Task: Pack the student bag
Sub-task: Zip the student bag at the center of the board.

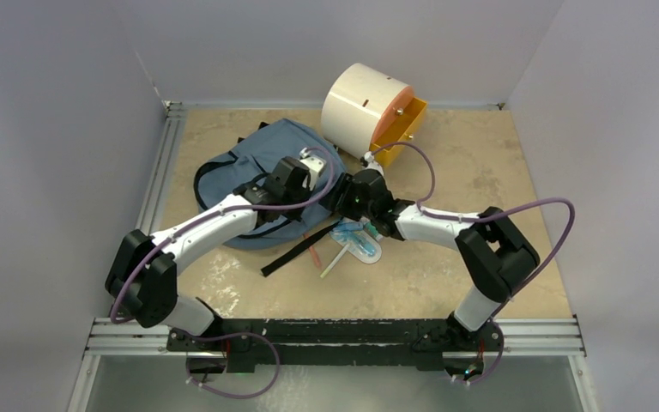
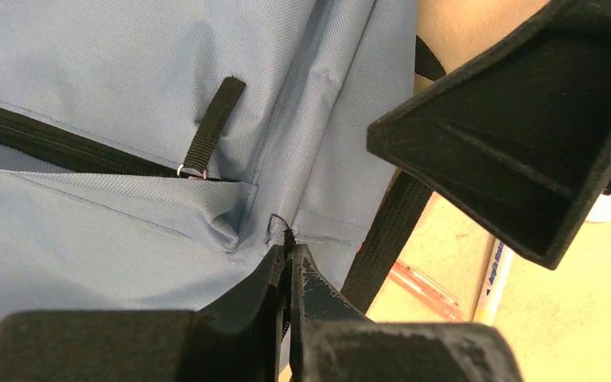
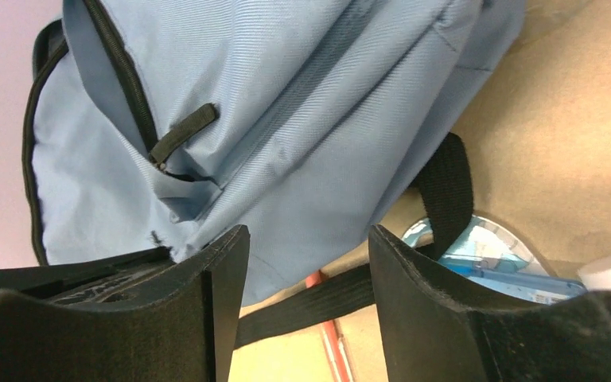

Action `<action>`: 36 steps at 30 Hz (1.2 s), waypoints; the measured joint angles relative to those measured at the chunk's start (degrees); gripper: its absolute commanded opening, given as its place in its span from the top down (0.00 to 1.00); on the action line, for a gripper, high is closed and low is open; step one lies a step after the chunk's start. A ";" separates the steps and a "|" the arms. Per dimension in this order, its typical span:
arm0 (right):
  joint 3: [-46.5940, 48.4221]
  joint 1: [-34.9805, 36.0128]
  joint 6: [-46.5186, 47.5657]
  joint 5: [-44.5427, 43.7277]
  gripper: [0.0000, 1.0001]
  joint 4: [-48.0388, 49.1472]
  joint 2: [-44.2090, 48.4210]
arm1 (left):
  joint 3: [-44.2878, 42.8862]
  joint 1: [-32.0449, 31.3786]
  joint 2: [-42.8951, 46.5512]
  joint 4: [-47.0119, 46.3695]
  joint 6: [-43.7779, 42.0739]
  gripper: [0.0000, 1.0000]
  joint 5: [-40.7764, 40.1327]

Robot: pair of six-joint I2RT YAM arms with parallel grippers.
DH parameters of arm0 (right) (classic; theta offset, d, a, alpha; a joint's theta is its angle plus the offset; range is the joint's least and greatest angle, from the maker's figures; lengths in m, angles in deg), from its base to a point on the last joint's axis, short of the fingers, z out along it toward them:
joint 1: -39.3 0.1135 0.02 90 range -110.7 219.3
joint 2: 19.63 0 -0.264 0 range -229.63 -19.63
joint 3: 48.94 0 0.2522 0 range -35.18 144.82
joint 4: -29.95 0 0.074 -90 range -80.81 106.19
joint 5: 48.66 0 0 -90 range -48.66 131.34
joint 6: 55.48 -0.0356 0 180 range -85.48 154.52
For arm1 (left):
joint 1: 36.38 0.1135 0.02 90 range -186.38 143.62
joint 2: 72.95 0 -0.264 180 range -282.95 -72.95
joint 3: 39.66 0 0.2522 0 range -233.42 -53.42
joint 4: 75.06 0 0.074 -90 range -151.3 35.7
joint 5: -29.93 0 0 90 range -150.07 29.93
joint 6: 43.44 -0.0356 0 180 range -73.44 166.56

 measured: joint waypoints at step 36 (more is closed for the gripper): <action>11.89 -0.13 -2.89 3.34 1.00 0.83 -14.95 | 3.74 0.00 3.65 4.55 6.40 1.00 -3.50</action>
